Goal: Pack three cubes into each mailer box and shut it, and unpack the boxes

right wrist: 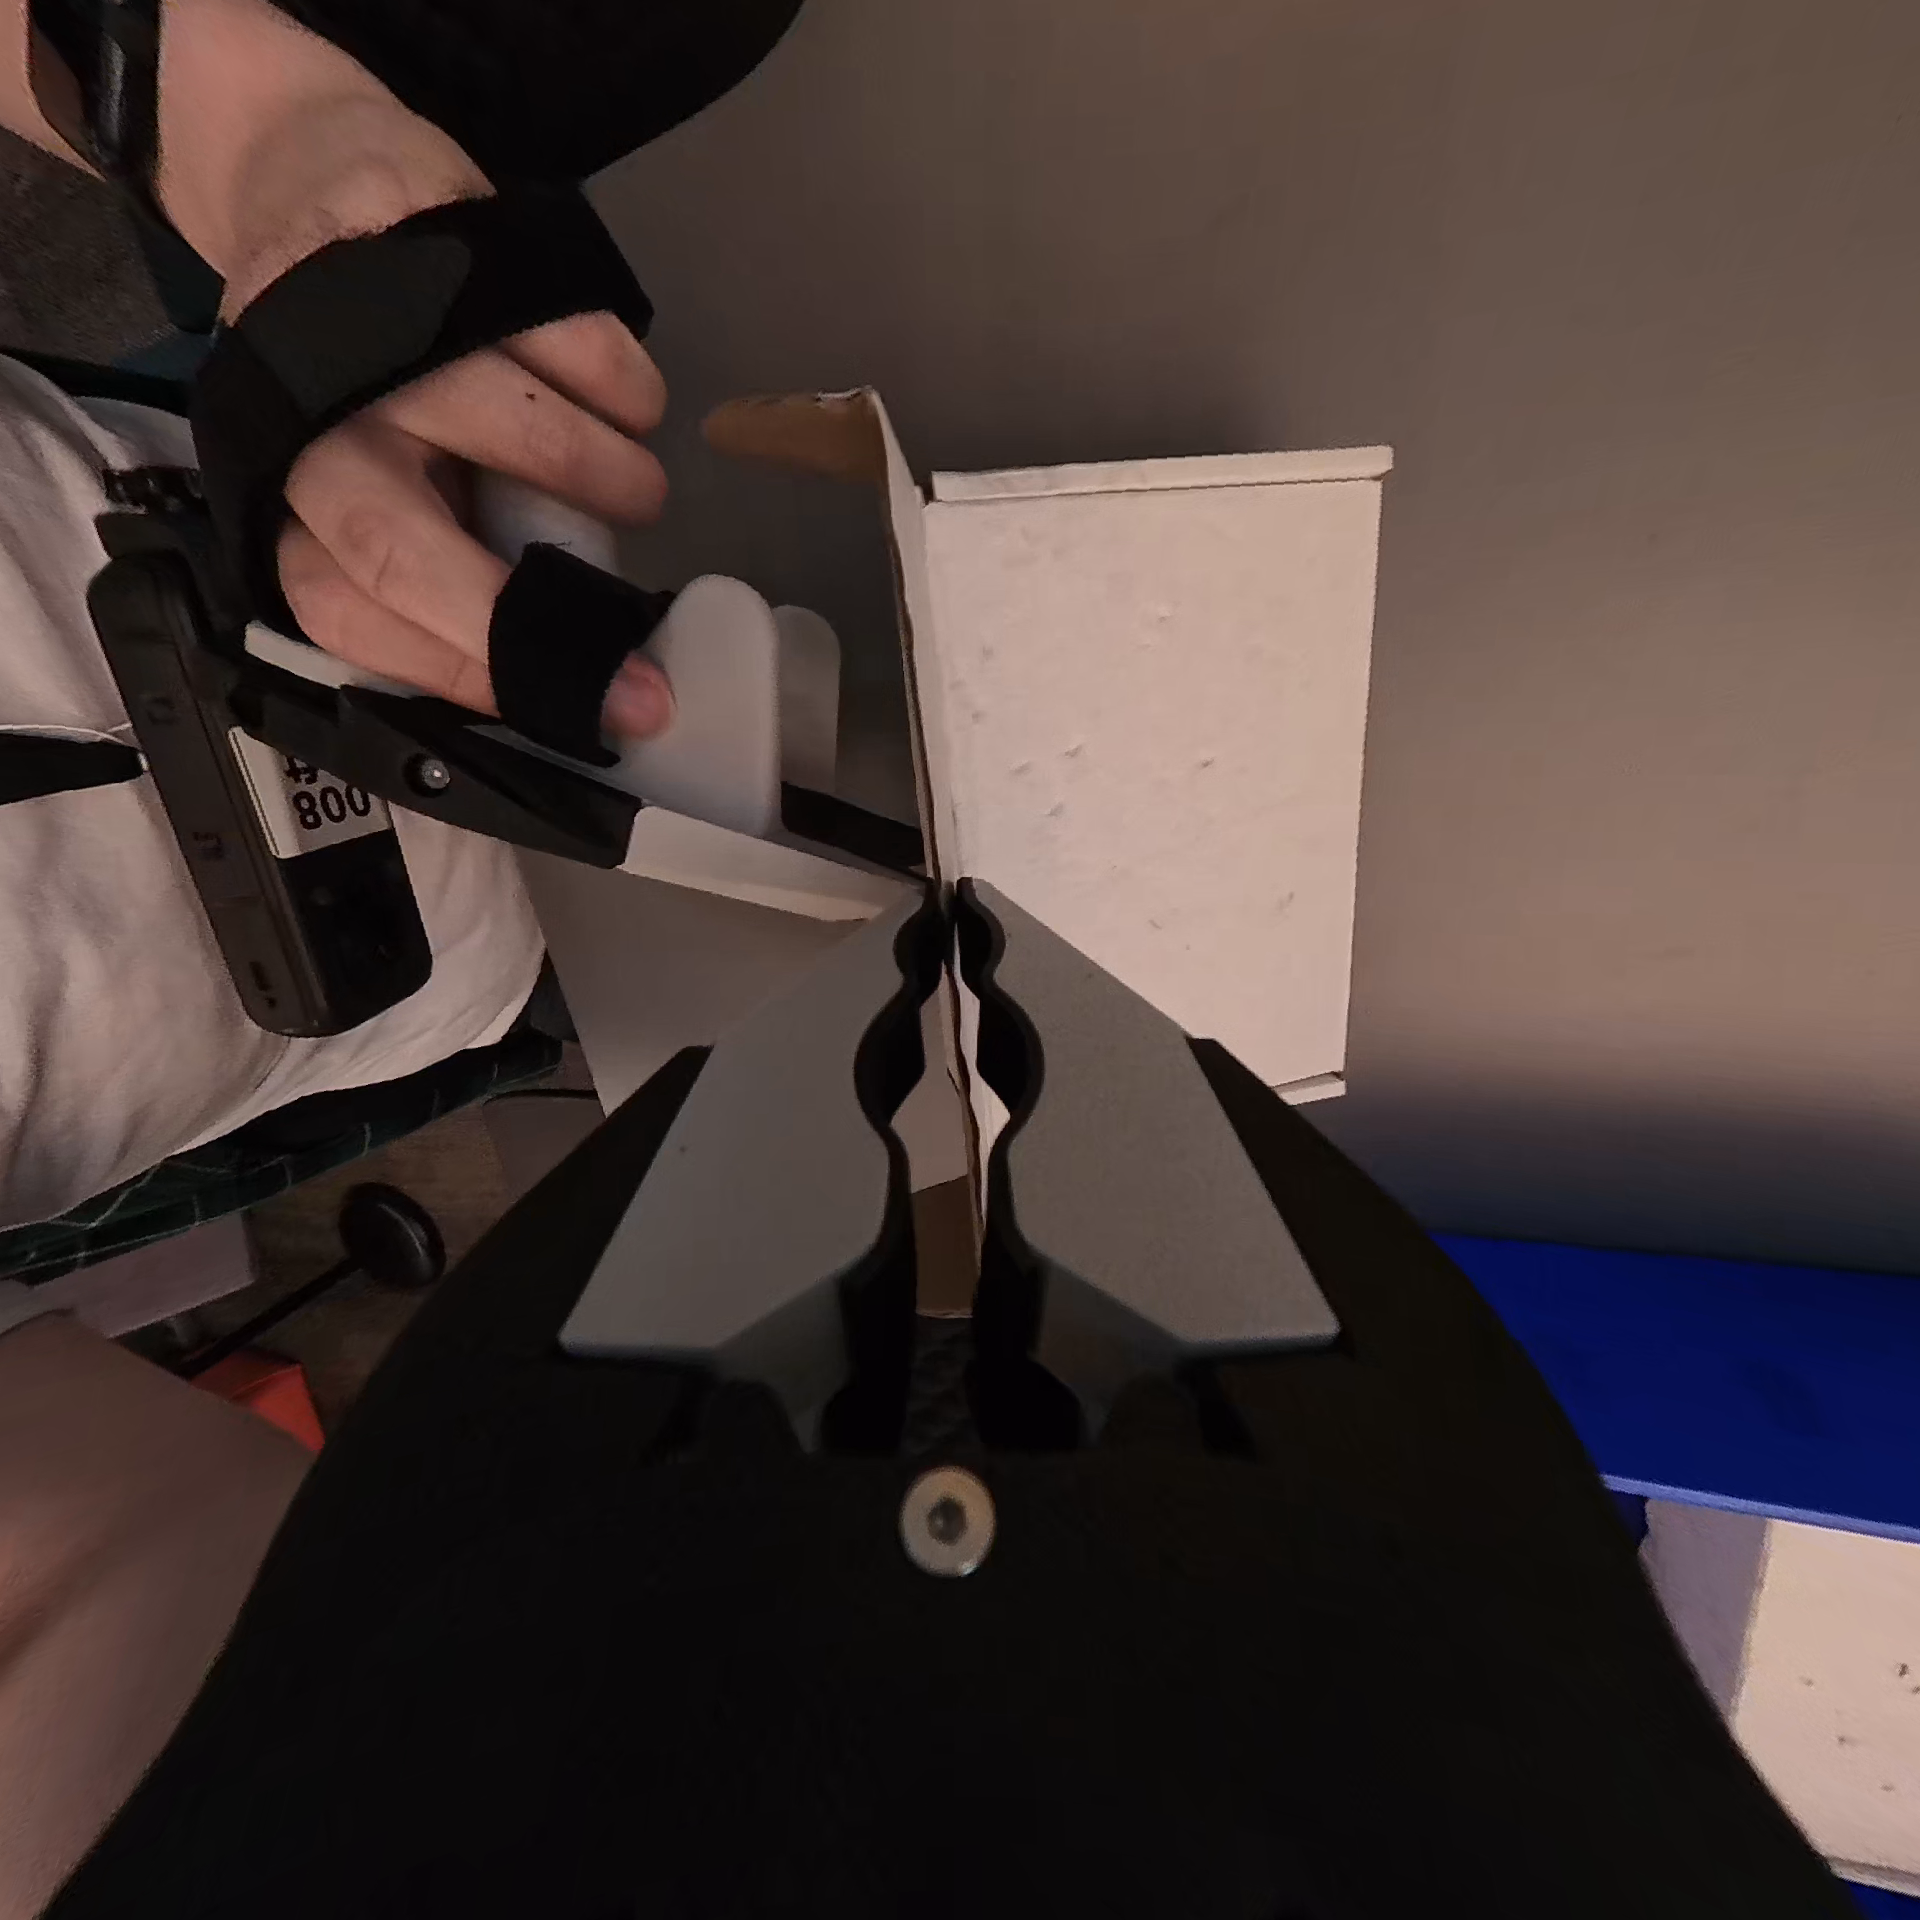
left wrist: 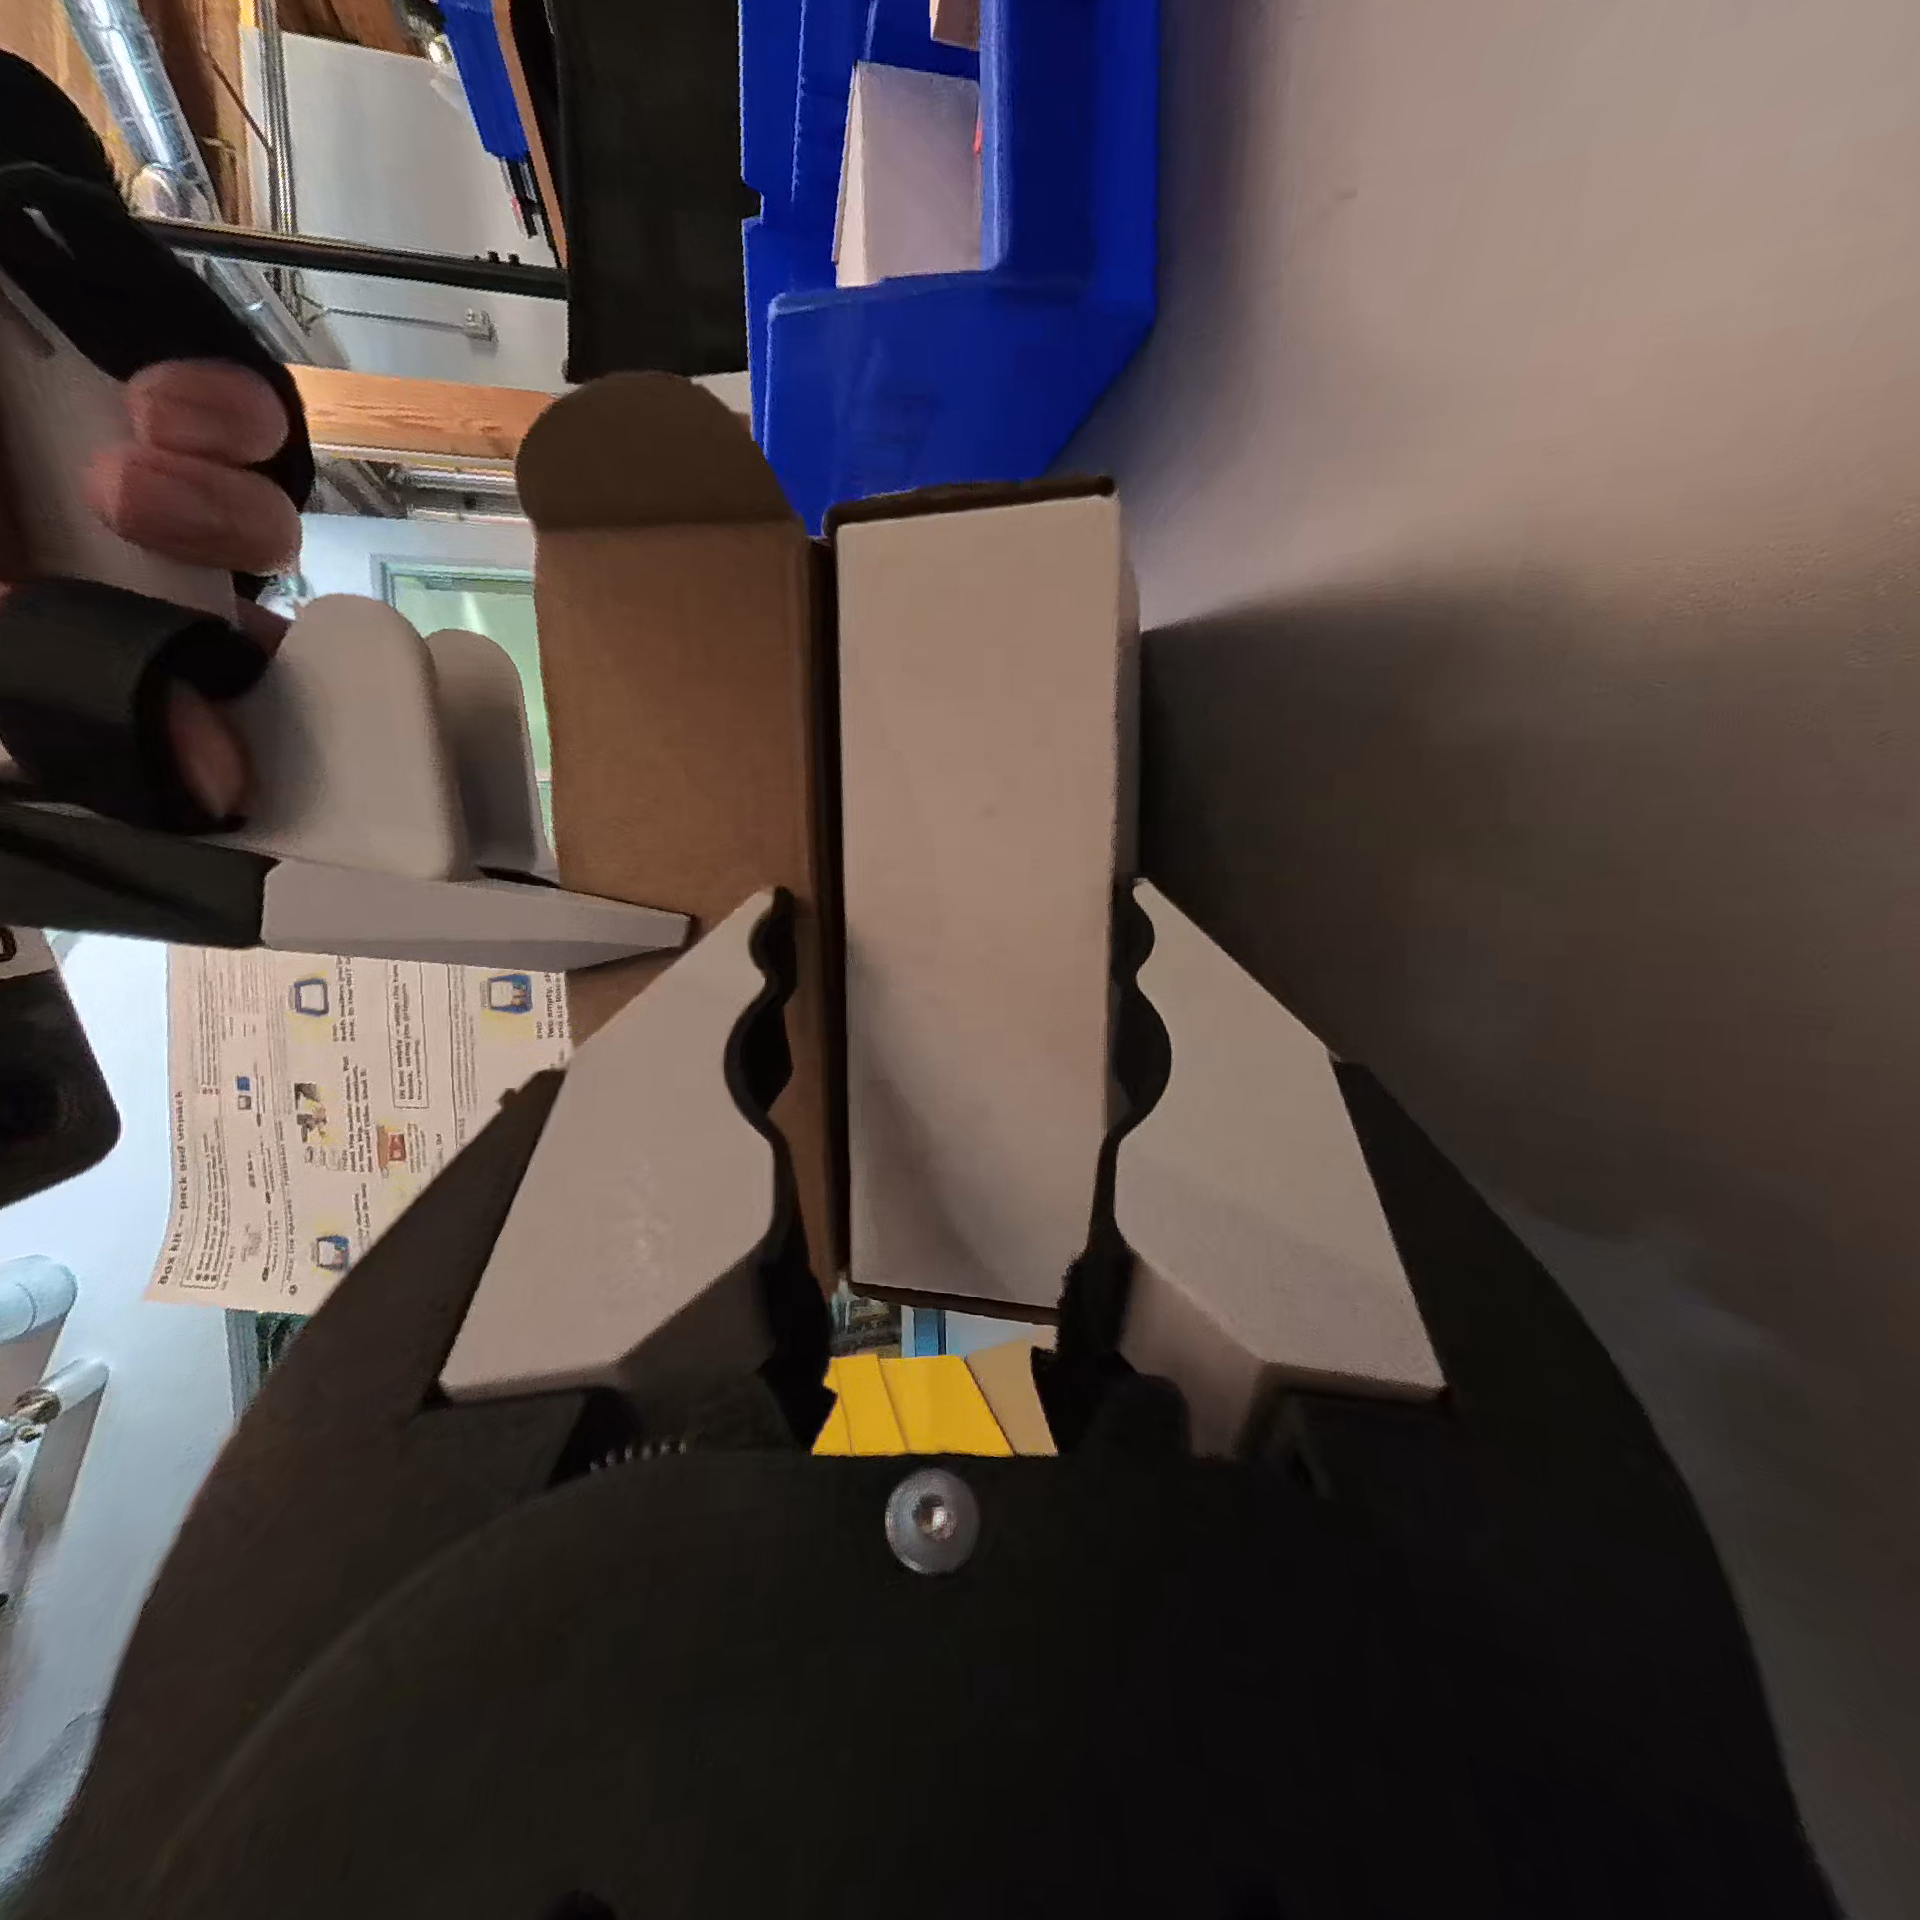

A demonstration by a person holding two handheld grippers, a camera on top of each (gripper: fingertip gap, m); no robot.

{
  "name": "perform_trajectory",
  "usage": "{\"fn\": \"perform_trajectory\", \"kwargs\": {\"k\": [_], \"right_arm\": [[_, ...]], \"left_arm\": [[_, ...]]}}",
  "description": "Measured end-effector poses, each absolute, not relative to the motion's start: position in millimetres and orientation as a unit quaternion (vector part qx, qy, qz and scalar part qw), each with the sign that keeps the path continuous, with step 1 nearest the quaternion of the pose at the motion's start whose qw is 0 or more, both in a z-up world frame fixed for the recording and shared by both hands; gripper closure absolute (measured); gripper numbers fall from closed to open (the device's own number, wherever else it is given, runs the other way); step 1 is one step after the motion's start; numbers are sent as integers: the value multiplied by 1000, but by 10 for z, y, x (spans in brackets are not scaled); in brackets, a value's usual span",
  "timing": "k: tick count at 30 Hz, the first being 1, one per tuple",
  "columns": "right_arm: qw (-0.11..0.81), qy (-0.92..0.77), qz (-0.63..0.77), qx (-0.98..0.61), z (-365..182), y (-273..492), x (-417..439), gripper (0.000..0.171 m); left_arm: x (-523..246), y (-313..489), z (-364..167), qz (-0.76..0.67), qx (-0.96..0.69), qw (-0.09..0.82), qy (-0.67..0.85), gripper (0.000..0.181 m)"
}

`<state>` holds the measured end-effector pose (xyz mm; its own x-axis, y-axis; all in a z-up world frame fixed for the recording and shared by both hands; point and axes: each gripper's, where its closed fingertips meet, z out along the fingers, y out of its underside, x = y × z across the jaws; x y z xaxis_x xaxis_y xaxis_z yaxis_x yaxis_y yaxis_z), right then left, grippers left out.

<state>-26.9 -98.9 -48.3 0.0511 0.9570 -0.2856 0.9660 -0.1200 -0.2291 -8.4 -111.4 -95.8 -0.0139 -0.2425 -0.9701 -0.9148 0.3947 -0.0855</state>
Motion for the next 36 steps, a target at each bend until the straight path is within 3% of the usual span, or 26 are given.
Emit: {"fn": "perform_trajectory", "kwargs": {"k": [5,15,25,26,27,29,33,36], "right_arm": [[17,664,-188,724,-487,-986,-271,170],[8,672,-175,720,-481,-970,-300,169],[-3,686,-130,716,-448,-916,-308,170],[-12,686,-125,717,-407,-889,-313,170],[-20,685,-127,717,-356,-876,-325,170],[-47,682,-118,720,-260,-794,-350,170],[-61,686,-98,719,-192,-734,-351,170],[-61,695,-85,711,-200,-748,-361,170]], "left_arm": [[-71,-1143,-1007,313,-444,544,640,132],[-138,-1037,-1044,336,-471,517,631,126],[-134,-1060,-1131,320,-500,499,632,131],[-132,-1080,-1180,315,-504,494,635,141],[-129,-1102,-1224,312,-503,491,639,174],[-107,-1139,-1260,313,-486,498,646,179],[-104,-1142,-1267,309,-497,502,637,151],[-73,-1153,-1174,260,-533,517,617,147]]}}
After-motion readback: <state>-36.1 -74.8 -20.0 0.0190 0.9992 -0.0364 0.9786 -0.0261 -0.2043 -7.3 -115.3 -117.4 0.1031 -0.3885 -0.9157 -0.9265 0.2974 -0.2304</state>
